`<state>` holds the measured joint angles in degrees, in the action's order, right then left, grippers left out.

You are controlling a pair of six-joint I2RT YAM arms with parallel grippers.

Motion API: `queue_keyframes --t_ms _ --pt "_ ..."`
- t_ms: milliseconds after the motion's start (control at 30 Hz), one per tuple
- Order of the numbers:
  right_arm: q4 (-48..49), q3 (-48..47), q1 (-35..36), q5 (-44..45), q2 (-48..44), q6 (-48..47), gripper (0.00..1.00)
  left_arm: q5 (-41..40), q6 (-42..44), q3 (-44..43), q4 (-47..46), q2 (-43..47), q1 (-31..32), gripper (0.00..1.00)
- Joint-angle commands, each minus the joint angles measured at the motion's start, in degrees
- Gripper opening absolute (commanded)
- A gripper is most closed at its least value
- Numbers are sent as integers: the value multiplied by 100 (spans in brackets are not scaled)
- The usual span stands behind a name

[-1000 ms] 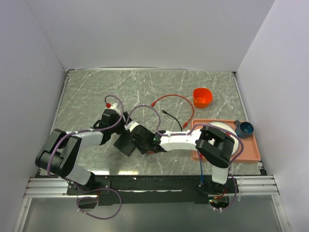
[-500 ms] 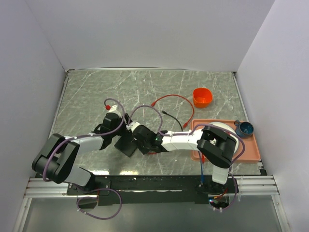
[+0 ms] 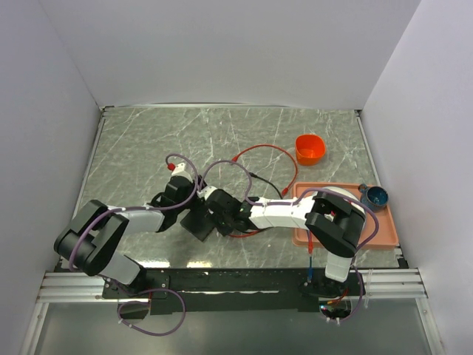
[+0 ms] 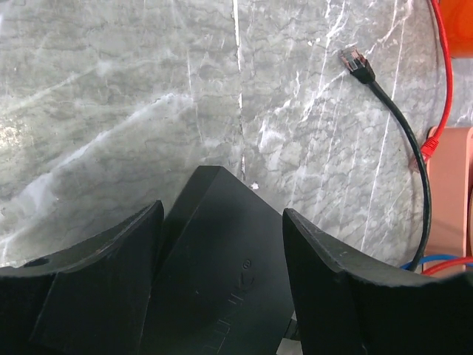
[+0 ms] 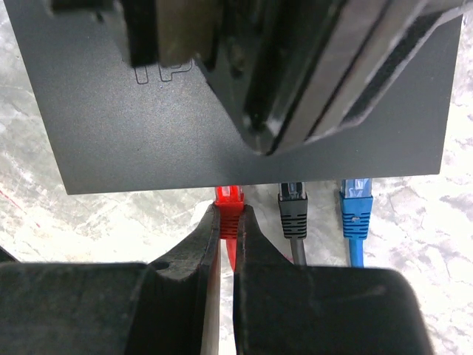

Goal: Insert the plug into the switch port

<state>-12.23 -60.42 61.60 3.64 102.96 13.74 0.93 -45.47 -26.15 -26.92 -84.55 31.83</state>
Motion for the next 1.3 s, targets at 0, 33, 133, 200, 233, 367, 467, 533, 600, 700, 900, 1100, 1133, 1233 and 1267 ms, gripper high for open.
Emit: queue_keyframes --t_ms 0,33,133,200,233,367,467,533,600,700,900,1100,1133,1233,1267 --pt "2506 -707 -465 1095 -74 112 0 2201 -1192 286 942 -141 921 68" --pt "2506 -682 -465 1078 -74 103 0 2140 -1175 303 977 -106 912 68" --pt "2436 -638 -483 1112 -83 94 0 1903 -1122 225 1320 35 912 69" --pt "2401 -594 -500 1104 -109 103 0 1657 -1087 190 1565 132 903 72" --pt "2392 -515 -509 1095 -118 103 0 1569 -1078 146 1636 158 886 72" --pt "2331 -295 -518 1034 -232 68 0 1287 -946 5 1988 185 606 78" --pt "2269 -93 -518 920 -285 76 0 1287 -797 -83 2006 132 185 81" --pt "2208 30 -509 779 -294 120 5 1191 -656 -205 2093 115 -27 82" --pt "2094 127 -518 656 -285 182 7 1147 -516 -320 2155 88 -317 83" --pt "2084 390 -509 516 -320 269 14 1120 -349 -548 2261 -17 -608 84" --pt "2084 883 -509 375 -601 349 35 1006 -111 -979 2550 -272 -907 85" --pt "1786 1156 -518 24 -1128 253 72 479 319 -1628 3138 -149 -1065 87" --pt "1629 1130 -518 -38 -1207 226 77 400 381 -1734 3244 -140 -1074 87" --pt "1294 963 -500 -170 -1287 173 86 189 618 -2183 3508 -201 -1074 88" --pt "1102 927 -500 -205 -1313 156 87 180 706 -2279 3535 -228 -1074 88"
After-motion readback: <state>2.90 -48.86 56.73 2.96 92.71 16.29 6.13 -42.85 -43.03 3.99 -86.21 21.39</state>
